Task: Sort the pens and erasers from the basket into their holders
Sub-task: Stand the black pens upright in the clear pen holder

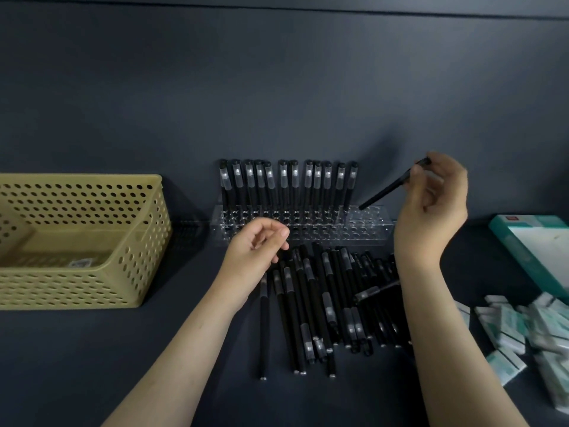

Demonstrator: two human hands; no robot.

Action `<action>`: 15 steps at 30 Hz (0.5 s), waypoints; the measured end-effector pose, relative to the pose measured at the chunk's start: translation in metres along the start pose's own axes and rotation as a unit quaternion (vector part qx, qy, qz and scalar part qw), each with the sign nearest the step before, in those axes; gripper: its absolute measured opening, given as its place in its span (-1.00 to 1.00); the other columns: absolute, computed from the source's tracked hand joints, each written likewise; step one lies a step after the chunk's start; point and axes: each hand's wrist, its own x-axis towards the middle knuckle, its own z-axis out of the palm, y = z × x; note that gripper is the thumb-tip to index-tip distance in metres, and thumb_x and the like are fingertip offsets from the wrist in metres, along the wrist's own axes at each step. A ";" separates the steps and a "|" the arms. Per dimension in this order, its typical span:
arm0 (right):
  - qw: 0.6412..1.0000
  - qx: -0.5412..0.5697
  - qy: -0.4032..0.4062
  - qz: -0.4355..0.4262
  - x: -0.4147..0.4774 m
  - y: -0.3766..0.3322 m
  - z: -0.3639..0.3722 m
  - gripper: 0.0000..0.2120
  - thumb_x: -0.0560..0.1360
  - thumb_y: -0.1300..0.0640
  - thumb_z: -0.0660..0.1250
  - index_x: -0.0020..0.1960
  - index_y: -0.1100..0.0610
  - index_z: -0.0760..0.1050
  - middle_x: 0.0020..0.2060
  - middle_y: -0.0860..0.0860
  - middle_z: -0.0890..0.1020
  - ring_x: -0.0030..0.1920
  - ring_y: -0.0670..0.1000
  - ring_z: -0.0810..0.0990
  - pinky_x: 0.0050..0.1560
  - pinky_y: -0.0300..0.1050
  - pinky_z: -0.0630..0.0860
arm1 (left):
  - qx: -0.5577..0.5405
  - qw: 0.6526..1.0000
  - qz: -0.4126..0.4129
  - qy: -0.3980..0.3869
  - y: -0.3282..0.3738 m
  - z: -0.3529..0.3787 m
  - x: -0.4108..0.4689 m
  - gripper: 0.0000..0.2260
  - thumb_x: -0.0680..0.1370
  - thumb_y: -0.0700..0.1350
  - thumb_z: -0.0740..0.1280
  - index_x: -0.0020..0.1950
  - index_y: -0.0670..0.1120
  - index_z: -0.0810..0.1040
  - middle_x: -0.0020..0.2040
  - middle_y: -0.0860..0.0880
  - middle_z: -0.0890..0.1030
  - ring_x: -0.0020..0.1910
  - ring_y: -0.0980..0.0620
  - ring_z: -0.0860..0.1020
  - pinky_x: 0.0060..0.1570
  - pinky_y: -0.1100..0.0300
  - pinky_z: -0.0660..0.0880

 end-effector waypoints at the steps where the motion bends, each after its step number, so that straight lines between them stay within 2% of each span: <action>1: 1.000 -0.003 -0.009 -0.006 0.000 0.001 0.000 -0.80 0.60 0.16 0.25 0.19 0.20 0.48 -0.05 -0.11 0.57 -0.05 0.04 0.63 -0.04 -0.06 0.59 | 0.000 1.000 -0.001 0.000 0.000 0.000 0.000 -0.91 0.54 -0.02 0.35 -0.03 -0.01 0.59 -0.25 0.09 0.61 -0.32 0.15 0.49 -0.29 0.32 0.41; 5: 0.998 -0.020 -0.052 -0.027 -0.002 0.005 0.002 -0.79 0.58 0.22 0.28 0.18 0.27 0.51 -0.02 0.06 0.61 -0.07 -0.03 0.62 -0.03 -0.33 0.52 | 0.002 1.000 -0.005 0.005 0.000 0.000 -0.001 -0.91 0.55 -0.03 0.35 -0.02 -0.02 0.59 -0.25 0.08 0.61 -0.32 0.14 0.48 -0.29 0.31 0.41; 7: 0.993 -0.049 -0.092 -0.056 -0.004 0.007 0.004 -0.77 0.58 0.24 0.28 0.21 0.27 0.52 0.00 0.05 0.57 -0.07 -0.13 0.57 0.01 -0.35 0.51 | 0.004 1.000 -0.008 0.011 0.000 -0.001 -0.002 -0.92 0.55 -0.03 0.35 -0.03 -0.01 0.59 -0.24 0.09 0.62 -0.31 0.14 0.49 -0.28 0.30 0.42; 8: 0.988 -0.067 -0.115 -0.074 -0.004 0.010 0.005 -0.75 0.58 0.24 0.28 0.24 0.26 0.52 0.01 0.04 0.54 -0.05 -0.15 0.55 0.06 -0.31 0.52 | 0.005 1.000 -0.009 0.015 0.001 -0.001 -0.003 -0.93 0.55 -0.03 0.35 -0.03 0.00 0.59 -0.25 0.09 0.62 -0.30 0.15 0.50 -0.27 0.29 0.42; 10: 0.976 -0.100 -0.172 -0.093 -0.004 0.017 0.008 -0.69 0.59 0.19 0.28 0.32 0.22 0.49 0.07 0.06 0.49 0.00 -0.04 0.55 0.14 -0.11 0.55 | 0.006 1.000 -0.005 0.028 0.002 -0.002 -0.007 -0.94 0.54 -0.04 0.36 -0.03 0.02 0.59 -0.24 0.09 0.62 -0.28 0.18 0.52 -0.24 0.31 0.43; 12: 0.963 -0.131 -0.220 -0.080 -0.005 0.022 0.009 -0.64 0.60 0.13 0.27 0.39 0.14 0.44 0.09 0.07 0.44 0.02 0.07 0.52 0.12 0.05 0.55 | 0.024 0.998 0.005 0.057 0.003 -0.002 -0.015 -0.97 0.55 -0.04 0.35 -0.05 0.05 0.58 -0.19 0.07 0.63 -0.24 0.22 0.53 -0.21 0.36 0.44; 15: 0.955 -0.151 -0.246 -0.066 -0.009 0.017 0.008 -0.56 0.59 0.10 0.29 0.46 0.07 0.36 0.09 0.06 0.43 0.10 0.15 0.46 0.13 0.08 0.52 | 0.105 0.986 0.021 0.131 0.002 -0.002 -0.030 -0.96 0.54 0.00 0.35 -0.05 0.06 0.56 -0.14 0.08 0.60 -0.21 0.25 0.52 -0.18 0.45 0.41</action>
